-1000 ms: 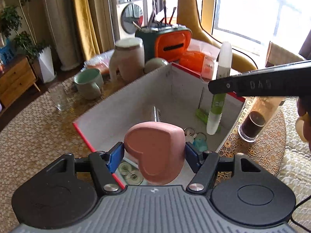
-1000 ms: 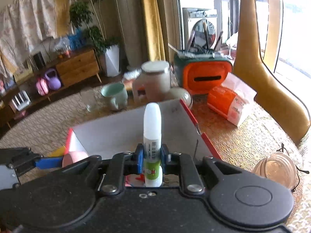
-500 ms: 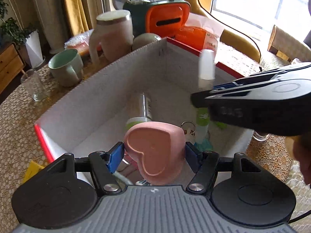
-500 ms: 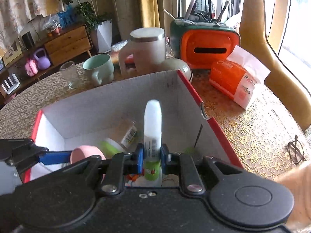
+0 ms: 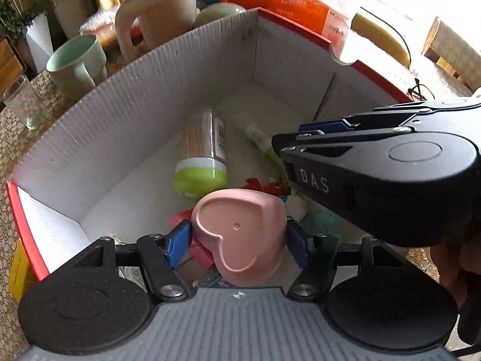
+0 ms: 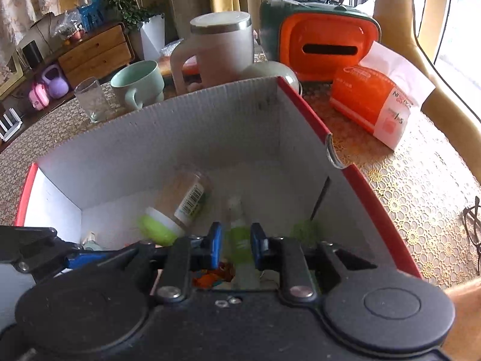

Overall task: Organize rigid objects
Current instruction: 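Lower both items into the box and open both grippers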

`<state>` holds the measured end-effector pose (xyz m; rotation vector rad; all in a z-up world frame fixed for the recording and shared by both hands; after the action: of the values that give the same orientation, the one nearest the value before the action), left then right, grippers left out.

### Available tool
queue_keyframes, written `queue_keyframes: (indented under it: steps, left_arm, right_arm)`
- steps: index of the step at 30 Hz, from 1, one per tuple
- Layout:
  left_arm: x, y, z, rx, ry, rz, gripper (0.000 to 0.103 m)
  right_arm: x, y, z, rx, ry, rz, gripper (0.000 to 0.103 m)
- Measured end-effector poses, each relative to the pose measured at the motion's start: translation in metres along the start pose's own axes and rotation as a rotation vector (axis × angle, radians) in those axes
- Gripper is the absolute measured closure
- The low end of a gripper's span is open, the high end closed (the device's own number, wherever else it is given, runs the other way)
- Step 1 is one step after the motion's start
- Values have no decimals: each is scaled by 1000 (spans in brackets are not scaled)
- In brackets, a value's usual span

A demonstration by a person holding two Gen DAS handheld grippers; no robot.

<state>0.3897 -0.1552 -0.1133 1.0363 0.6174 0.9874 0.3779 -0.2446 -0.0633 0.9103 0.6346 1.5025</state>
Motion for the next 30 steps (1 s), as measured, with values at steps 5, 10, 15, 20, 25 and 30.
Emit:
queue_keyframes:
  steps: [5, 10, 15, 20, 25, 30]
  left_arm:
    - [1, 0, 0, 9, 4, -8, 36]
    - [2, 11, -4, -25, 17, -2, 35]
    - [3, 28, -12, -72, 37, -10, 28]
    - [3, 50, -24, -121, 39, -7, 28]
    - [3, 73, -39, -161, 34, 14, 28]
    - [8, 100, -57, -209, 59, 20, 28]
  right_arm:
    - [2, 3, -2, 4, 5, 12, 77]
    - [5, 13, -3, -3, 8, 29, 70]
    - [10, 26, -6, -15, 11, 43, 65]
    - [18, 42, -11, -33, 22, 57, 58]
    - [29, 64, -18, -60, 47, 73, 42]
    - [40, 88, -26, -90, 68, 91, 34]
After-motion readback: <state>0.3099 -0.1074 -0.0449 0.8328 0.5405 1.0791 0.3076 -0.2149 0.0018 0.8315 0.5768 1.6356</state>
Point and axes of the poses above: each gripper's, at about its wrist camera, not at the fingertips, and y roughly against the way its jaws point, x to its left, z to its top, the point moved 2 cm from there along -y, roughly the way its jaws point, and after that the axes turned 8 degrees about -y, right-handed, at the moved point
